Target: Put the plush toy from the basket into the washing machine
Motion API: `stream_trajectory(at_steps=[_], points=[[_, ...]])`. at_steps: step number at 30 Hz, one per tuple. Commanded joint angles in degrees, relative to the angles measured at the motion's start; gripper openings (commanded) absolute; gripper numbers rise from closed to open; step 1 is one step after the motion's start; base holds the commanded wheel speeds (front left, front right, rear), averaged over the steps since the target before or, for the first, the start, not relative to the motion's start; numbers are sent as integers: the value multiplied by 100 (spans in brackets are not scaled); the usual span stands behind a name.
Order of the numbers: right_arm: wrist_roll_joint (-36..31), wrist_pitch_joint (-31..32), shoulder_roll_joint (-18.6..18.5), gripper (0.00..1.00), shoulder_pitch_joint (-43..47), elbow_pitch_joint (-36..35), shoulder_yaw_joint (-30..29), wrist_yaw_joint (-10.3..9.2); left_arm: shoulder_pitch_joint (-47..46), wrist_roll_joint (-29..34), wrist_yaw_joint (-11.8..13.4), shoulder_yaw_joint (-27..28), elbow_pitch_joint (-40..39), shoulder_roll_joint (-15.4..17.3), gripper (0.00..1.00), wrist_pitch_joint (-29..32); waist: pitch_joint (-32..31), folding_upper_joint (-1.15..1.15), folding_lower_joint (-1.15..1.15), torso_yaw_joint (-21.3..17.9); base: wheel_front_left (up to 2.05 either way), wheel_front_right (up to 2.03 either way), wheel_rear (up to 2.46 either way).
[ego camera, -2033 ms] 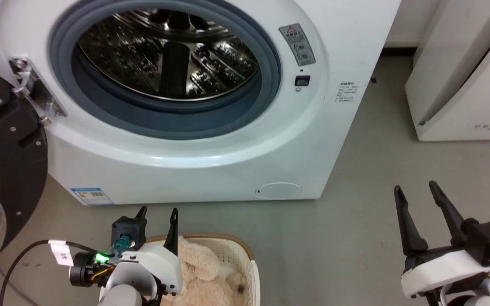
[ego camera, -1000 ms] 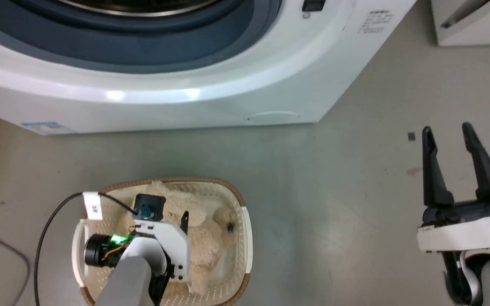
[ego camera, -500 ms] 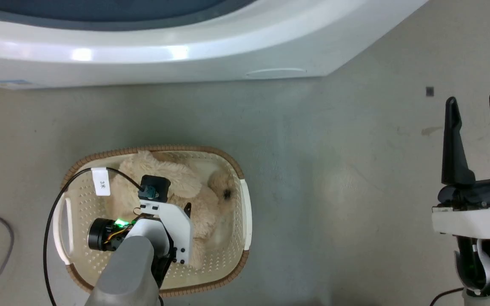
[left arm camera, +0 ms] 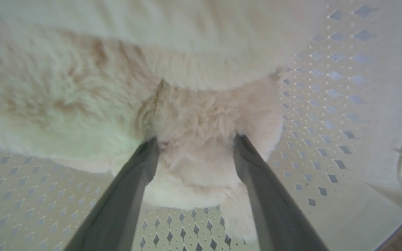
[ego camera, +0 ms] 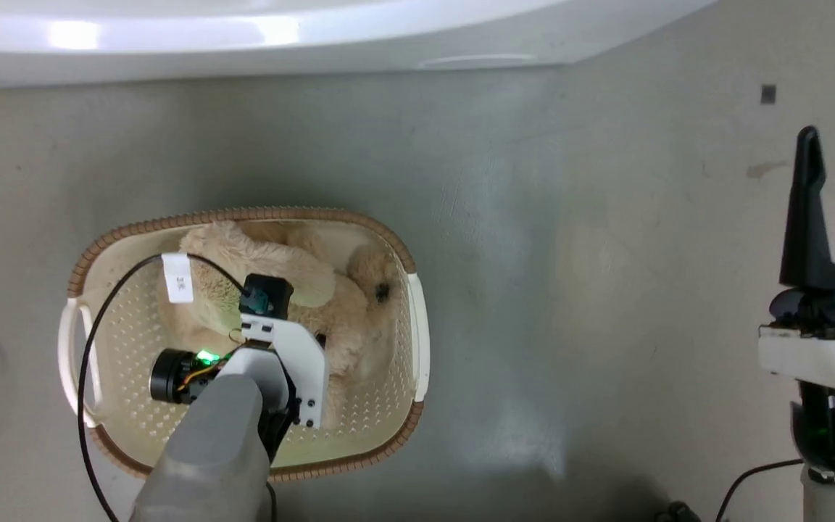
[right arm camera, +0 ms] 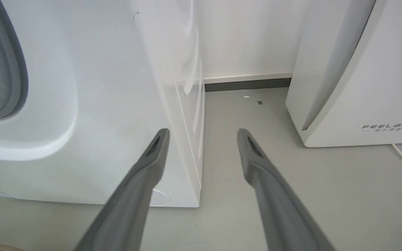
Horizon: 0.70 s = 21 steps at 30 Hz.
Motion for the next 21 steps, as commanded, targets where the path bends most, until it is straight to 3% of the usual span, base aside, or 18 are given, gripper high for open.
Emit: stream_trajectory(at_steps=[1, 11, 12, 13, 14, 15, 21], points=[[55, -81, -1, 100, -185, -75, -36, -3, -214, -71, -42, -56, 222, 11, 100, 53, 162, 0, -1, -8, 0, 0, 0], [175, -212, -1, 100, -397, -138, -76, -4, -638, -257, -100, -244, 868, 18, 100, 68, 587, 0, -1, -74, 0, 0, 0], [193, -236, -1, 100, -435, -148, -83, -4, -698, -287, -117, -287, 986, 17, 71, 81, 633, 0, -1, -87, 0, 0, 0], [193, -236, -1, 100, -435, -148, -83, -4, -698, -287, -117, -287, 986, 17, 71, 81, 633, 0, -1, -87, 0, 0, 0], [203, -247, -1, 100, -455, -157, -83, -4, -727, -302, -121, -308, 1045, 19, 26, 72, 654, 0, -1, -95, 0, 0, 0], [213, -259, -1, 100, -475, -168, -82, -4, -751, -323, -131, -324, 1104, 22, 0, 75, 675, 0, -1, -105, 0, 0, 0], [276, -319, -1, 100, -542, -177, -93, -4, -864, -443, -215, -419, 1401, 34, 0, 110, 700, 0, -1, -142, 0, 0, 0]])
